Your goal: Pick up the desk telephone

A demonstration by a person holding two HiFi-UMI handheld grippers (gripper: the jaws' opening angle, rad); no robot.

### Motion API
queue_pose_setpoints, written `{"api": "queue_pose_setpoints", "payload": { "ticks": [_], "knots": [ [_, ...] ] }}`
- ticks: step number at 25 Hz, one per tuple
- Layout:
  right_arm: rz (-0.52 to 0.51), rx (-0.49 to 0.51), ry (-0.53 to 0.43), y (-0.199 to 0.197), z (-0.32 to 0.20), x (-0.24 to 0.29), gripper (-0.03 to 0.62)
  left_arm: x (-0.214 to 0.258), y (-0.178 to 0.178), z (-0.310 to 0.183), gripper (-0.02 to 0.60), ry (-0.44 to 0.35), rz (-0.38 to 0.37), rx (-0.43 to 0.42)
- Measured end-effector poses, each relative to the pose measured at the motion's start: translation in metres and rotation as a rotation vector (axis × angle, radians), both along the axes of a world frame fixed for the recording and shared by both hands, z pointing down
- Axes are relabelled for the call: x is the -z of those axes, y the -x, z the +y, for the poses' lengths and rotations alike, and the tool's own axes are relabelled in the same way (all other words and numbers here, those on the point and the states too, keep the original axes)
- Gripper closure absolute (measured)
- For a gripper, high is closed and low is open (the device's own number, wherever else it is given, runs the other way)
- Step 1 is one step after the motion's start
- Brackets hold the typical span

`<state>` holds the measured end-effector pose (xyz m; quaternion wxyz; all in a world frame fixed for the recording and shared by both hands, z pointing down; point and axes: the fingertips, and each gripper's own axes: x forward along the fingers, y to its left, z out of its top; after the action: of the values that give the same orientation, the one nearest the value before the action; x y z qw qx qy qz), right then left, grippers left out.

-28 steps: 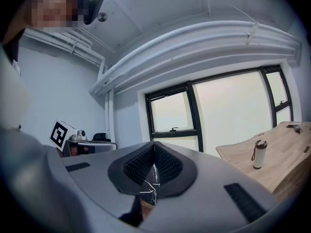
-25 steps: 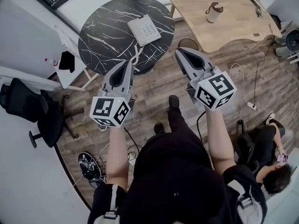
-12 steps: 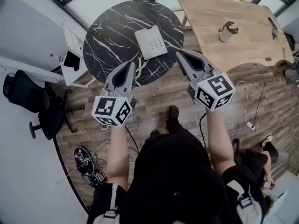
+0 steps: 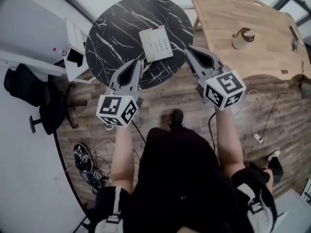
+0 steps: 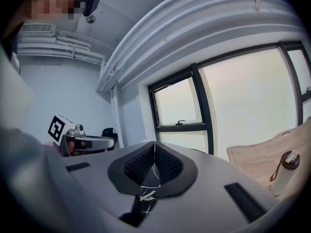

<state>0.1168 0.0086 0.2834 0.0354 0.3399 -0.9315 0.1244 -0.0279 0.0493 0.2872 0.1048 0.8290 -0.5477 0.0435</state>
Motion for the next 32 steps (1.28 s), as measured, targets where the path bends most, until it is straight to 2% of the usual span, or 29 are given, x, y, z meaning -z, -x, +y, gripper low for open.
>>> {"api": "queue_pose_setpoints", "payload": {
  "ticks": [9, 17, 32],
  "knots": [
    [-0.02, 0.029, 0.016, -0.009, -0.011, -0.005, 0.563, 0.0, -0.012, -0.005, 0.566, 0.016, -0.03, 0.02],
    [-0.001, 0.039, 0.045, -0.001, -0.018, -0.02, 0.563, -0.012, -0.003, -0.011, 0.566, 0.043, -0.024, 0.026],
    [0.084, 0.016, 0.064, 0.026, -0.091, -0.032, 0.562, -0.025, 0.027, -0.092, 0.565, 0.052, 0.016, 0.006]
  ]
}}
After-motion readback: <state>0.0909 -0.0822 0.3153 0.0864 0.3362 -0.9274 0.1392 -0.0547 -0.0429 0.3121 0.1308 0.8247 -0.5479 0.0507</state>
